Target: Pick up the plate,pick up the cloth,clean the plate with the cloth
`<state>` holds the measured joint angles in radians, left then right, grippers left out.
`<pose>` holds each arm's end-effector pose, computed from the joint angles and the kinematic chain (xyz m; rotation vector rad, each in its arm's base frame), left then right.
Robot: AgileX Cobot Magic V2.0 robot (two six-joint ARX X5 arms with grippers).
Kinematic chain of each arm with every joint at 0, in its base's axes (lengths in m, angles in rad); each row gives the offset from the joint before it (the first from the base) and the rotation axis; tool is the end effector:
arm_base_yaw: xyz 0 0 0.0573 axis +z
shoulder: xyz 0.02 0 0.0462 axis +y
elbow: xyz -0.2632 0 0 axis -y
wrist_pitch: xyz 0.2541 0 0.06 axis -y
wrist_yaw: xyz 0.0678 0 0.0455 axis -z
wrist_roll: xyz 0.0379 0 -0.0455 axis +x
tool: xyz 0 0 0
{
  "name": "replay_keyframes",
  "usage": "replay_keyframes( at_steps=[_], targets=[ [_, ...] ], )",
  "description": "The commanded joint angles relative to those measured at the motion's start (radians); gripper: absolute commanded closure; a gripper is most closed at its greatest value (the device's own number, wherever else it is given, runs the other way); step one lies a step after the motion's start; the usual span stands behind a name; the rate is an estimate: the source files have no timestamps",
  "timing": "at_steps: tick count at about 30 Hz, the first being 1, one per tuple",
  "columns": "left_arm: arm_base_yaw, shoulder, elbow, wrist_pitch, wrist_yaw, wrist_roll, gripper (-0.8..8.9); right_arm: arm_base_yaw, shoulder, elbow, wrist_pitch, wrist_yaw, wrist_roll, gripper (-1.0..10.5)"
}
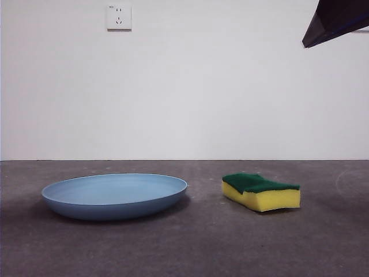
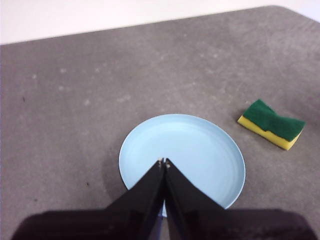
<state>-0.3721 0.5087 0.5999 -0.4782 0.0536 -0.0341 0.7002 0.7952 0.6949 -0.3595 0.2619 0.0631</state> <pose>0.1255 -0.0512 0.2747 0.0287 0.3920 -0.4137 0.1502 0.1137 0.2793 -0.1532 0.4238 0.4169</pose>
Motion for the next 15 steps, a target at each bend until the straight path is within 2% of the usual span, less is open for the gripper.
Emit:
replay_keyframes(
  at_steps=[1,13,15],
  targets=[
    [-0.001,0.008,-0.006,0.005,0.000,-0.007,8.17,0.001,-0.003,-0.009,0.005,0.002,-0.005,9.6],
    [0.000,0.014,-0.006,-0.020,-0.002,-0.008,8.16,0.001,-0.003,-0.009,0.005,0.002,-0.005,9.6],
    [0.008,-0.014,-0.006,-0.015,0.006,-0.039,8.16,0.001,-0.004,-0.009,0.005,0.002,-0.005,9.6]
  ],
)
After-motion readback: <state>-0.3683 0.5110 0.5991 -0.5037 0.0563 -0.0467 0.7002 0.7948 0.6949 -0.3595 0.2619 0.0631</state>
